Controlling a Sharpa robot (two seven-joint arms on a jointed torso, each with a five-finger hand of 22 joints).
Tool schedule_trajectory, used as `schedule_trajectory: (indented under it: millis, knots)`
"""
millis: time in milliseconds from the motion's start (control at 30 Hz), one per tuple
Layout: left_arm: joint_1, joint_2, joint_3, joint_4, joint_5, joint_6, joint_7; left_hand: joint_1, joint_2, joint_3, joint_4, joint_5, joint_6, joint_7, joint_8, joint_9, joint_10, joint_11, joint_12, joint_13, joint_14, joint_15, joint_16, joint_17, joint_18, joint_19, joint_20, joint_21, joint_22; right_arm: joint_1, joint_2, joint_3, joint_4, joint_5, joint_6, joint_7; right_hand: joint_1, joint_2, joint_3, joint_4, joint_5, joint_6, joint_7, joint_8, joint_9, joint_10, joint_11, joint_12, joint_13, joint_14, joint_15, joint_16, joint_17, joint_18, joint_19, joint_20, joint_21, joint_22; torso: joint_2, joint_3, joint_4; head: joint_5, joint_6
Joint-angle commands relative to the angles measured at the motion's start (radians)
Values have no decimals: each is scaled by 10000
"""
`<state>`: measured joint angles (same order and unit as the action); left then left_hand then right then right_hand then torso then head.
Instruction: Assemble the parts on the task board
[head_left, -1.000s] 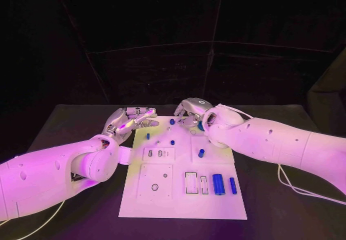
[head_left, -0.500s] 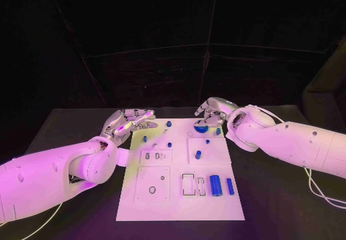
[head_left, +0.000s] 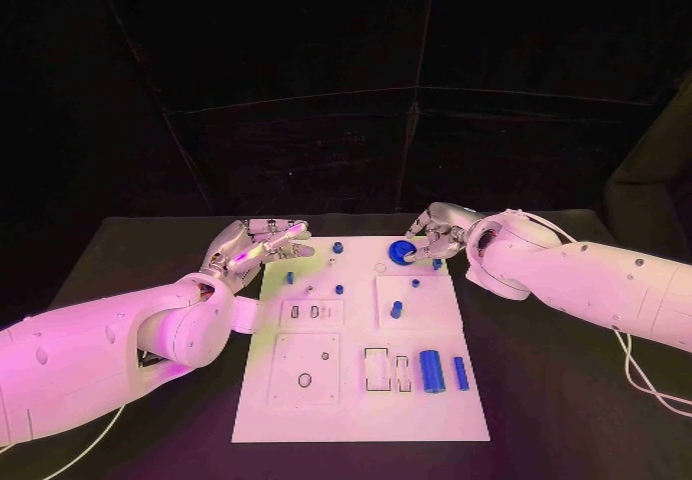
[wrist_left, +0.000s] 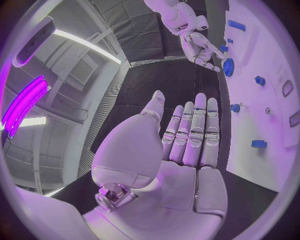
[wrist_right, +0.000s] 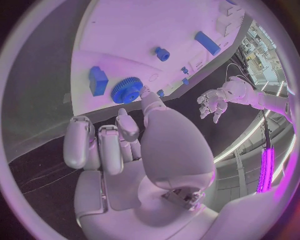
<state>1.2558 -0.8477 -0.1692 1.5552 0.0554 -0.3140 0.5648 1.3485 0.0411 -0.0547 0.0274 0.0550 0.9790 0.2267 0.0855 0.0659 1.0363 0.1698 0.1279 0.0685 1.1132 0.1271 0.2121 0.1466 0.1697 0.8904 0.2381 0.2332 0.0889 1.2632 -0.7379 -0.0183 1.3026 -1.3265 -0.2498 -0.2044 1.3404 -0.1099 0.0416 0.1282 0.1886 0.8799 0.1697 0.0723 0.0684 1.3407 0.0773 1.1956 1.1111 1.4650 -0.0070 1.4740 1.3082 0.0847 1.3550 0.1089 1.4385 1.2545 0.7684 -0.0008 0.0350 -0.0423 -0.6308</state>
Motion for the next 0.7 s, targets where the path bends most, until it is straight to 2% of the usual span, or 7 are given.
schedule_trajectory:
  millis: [33,133,333,700]
  knots:
    - [13,24,5,-17,-5,173,27,26,111,7,-56,-46,57,21,-45,-6,38,34,-59,-4,-57,-6,-43,13,135,6,44,-31,-12,24,73,12,-64,46,621,-146,136,53,-63,39,61,-67,-16,63,4,159,6,313,363,656,95,83,455,-168,91,37,78,78,-5,-10,-11,-3,-15]
    - [13,36,4,-32,-5,177,26,26,111,7,-56,-46,57,21,-45,-6,38,34,-59,-4,-57,-6,-43,13,135,6,44,-31,-12,24,152,12,-134,5,708,-159,241,130,-86,52,77,-44,-13,95,9,311,12,683,792,686,105,170,641,-194,166,49,139,205,-2,-18,5,-12,-30]
    - [12,50,2,-55,-5,181,24,26,111,7,-56,-46,57,21,-45,-6,38,34,-59,-4,-57,-6,-43,13,135,6,44,-31,-12,24,292,12,-244,-134,759,-213,343,296,-114,50,103,74,-15,179,21,672,20,1388,1624,729,118,294,902,-262,376,64,293,538,0,-11,-10,-4,-46]
    - [11,66,-1,-88,-5,195,11,26,111,7,-56,-46,57,21,-45,-6,38,34,-59,-4,-57,-6,-43,13,135,6,44,-31,-12,24,438,14,-393,-365,549,-375,347,507,-121,59,161,189,-6,245,25,911,34,1818,2147,754,136,368,1055,-326,574,82,434,845,2,-10,-3,-10,-65]
